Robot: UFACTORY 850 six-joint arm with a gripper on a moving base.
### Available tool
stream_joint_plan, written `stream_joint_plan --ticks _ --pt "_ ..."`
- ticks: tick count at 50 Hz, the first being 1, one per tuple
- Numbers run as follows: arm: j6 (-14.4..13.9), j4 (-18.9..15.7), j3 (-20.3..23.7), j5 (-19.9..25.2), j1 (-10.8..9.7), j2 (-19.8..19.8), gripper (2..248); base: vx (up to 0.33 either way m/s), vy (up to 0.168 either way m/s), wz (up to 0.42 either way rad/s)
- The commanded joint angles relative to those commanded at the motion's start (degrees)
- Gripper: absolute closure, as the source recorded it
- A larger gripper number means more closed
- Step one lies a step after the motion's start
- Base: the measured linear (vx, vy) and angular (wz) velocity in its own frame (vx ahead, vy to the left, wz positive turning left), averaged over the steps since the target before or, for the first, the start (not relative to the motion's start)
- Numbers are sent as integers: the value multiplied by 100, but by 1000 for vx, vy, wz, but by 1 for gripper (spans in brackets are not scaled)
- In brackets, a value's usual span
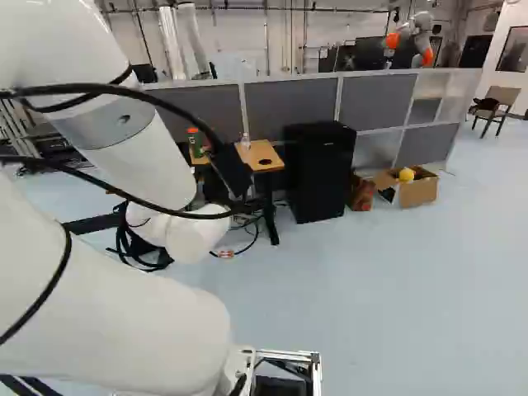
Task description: Pick up the green bottle from the table
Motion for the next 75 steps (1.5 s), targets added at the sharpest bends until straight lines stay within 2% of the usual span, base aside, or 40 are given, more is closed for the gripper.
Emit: stream_joint_plan --ticks 48,75 --pt "0 0 0 0 0 0 3 8 -3 -10" --pt "0 0 0 0 0 0 3 122 52 238"
